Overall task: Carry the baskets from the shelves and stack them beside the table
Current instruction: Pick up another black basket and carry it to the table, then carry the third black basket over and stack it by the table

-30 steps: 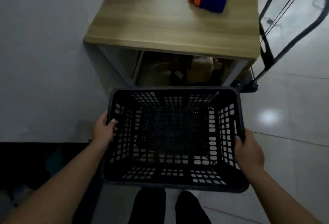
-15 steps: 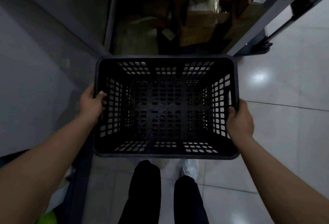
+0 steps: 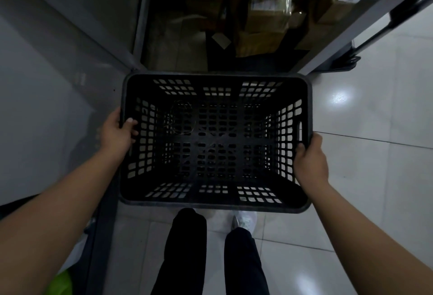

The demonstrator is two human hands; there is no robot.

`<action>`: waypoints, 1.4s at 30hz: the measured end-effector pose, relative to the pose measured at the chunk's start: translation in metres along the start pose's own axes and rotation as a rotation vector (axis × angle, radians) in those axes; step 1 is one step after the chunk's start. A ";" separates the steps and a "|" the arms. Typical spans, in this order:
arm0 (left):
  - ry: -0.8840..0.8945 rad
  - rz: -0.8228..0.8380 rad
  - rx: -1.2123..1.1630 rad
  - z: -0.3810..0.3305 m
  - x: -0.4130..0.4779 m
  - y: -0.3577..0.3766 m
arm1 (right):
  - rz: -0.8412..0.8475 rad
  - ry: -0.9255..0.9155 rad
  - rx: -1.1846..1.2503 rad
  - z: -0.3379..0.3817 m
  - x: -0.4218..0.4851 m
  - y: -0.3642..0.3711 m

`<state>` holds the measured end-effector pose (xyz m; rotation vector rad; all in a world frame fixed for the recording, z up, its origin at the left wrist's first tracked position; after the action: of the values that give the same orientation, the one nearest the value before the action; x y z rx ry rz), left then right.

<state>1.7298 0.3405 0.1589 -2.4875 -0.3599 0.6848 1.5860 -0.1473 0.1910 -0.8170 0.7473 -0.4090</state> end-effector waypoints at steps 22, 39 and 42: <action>0.273 -0.197 -0.031 -0.091 -0.220 -0.182 | 0.314 -0.761 -0.190 0.207 -0.131 -0.097; -0.158 -0.929 -0.394 0.135 -0.742 -0.416 | 0.807 -1.473 -0.380 0.263 -0.578 -0.054; -0.229 -1.046 -0.463 0.178 -0.858 -0.421 | 0.915 -1.562 -0.428 0.215 -0.680 -0.042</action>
<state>0.8701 0.4363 0.6026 -2.1292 -1.8881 0.4386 1.2811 0.3369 0.6179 -0.8217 -0.3536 1.1777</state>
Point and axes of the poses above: each hand's wrist, its own x-axis towards the middle knuckle, its own y-axis out of the palm, z = x × y, the point moved 6 cm from there along x, towards the middle knuckle, and after that the axes turned 2 degrees about y, right-handed, at the moved point
